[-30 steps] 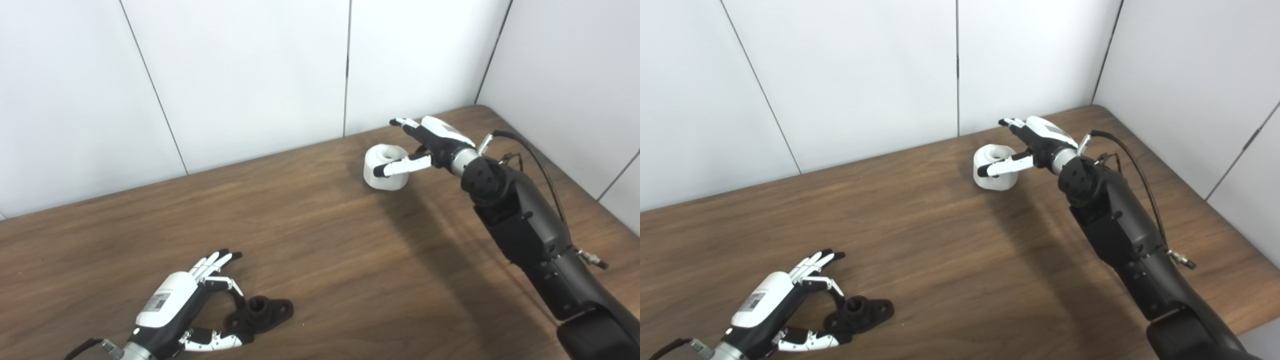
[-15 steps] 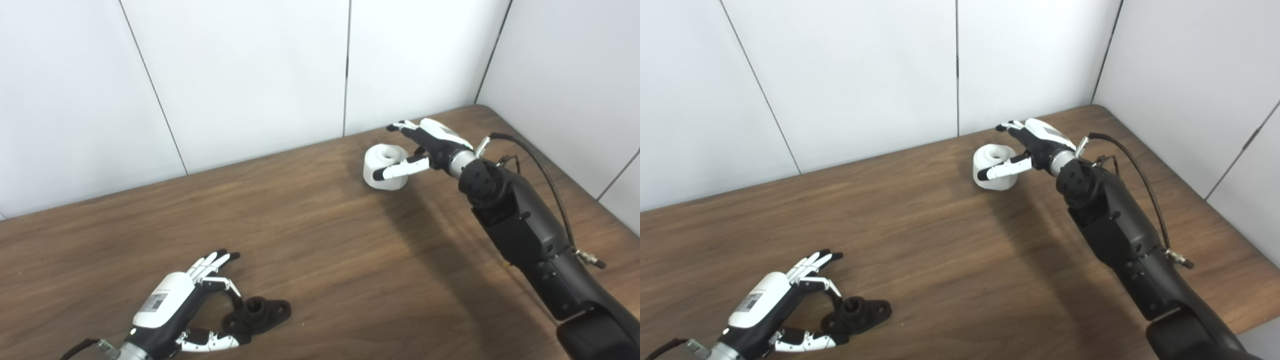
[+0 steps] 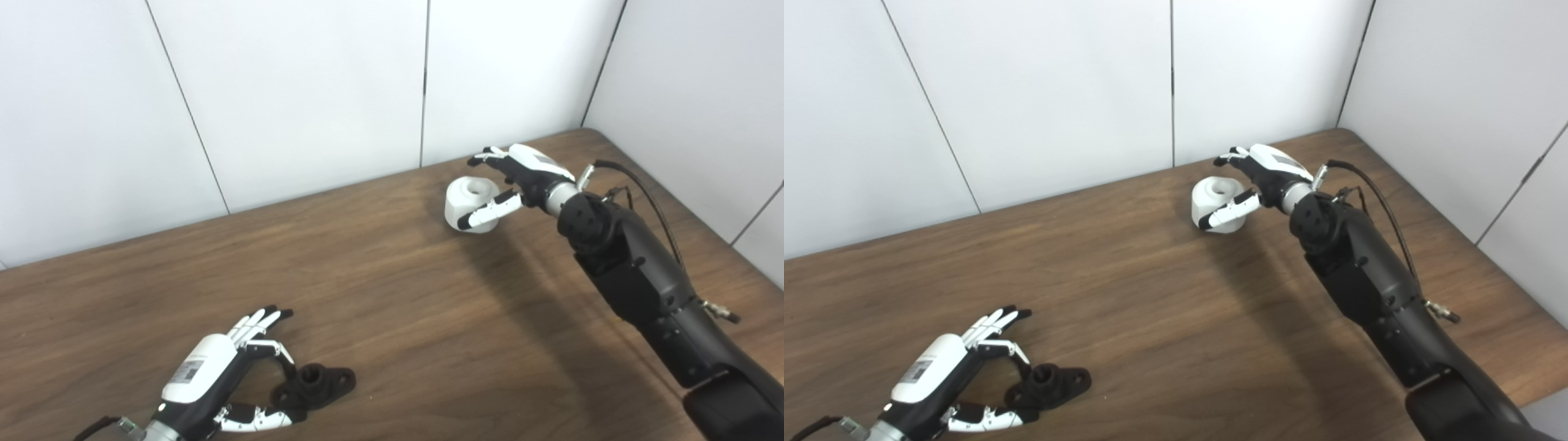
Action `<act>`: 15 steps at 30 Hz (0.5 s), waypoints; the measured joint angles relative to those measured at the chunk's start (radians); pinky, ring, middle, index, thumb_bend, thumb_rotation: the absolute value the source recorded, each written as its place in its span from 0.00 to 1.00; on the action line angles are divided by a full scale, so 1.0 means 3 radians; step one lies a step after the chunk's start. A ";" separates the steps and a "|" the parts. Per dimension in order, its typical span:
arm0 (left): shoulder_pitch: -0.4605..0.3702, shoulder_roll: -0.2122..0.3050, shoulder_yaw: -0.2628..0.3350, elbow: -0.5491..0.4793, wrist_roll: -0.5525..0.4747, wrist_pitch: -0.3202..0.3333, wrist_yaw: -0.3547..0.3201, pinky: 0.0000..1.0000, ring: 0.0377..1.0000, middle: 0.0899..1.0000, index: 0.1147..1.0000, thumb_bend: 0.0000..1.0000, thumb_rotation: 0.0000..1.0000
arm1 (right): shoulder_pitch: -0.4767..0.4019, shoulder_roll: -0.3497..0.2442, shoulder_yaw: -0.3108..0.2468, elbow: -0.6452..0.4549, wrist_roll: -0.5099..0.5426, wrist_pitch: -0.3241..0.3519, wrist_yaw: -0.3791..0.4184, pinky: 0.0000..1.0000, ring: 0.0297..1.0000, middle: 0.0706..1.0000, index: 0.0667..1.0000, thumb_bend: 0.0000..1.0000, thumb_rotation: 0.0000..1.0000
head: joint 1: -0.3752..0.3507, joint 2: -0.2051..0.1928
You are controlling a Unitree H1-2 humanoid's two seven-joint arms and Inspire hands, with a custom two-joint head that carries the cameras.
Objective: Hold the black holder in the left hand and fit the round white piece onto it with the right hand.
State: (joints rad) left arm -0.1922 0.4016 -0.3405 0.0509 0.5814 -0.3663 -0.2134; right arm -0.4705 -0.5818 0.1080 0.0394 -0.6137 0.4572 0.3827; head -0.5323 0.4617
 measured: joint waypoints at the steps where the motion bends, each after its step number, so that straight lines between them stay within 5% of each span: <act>1: 0.0000 0.0000 0.0001 0.0001 0.0000 -0.0004 0.0000 1.00 1.00 0.95 0.42 0.52 0.05 | -0.0006 0.0000 0.0002 0.0037 0.0000 -0.0012 -0.0021 0.88 1.00 1.00 0.86 0.98 0.47 | -0.0010 0.0000; 15: 0.0022 0.0028 0.0022 0.0000 -0.0060 -0.0013 -0.0007 1.00 1.00 0.95 0.42 0.52 0.05 | -0.0007 0.0001 0.0130 0.0162 -0.0023 -0.0050 -0.0100 0.90 1.00 1.00 0.85 0.96 0.45 | -0.0010 -0.0005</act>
State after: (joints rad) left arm -0.1856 0.4098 -0.3339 0.0510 0.5635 -0.3701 -0.2155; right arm -0.4726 -0.5817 0.1469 0.0879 -0.6207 0.4422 0.3526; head -0.5354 0.4602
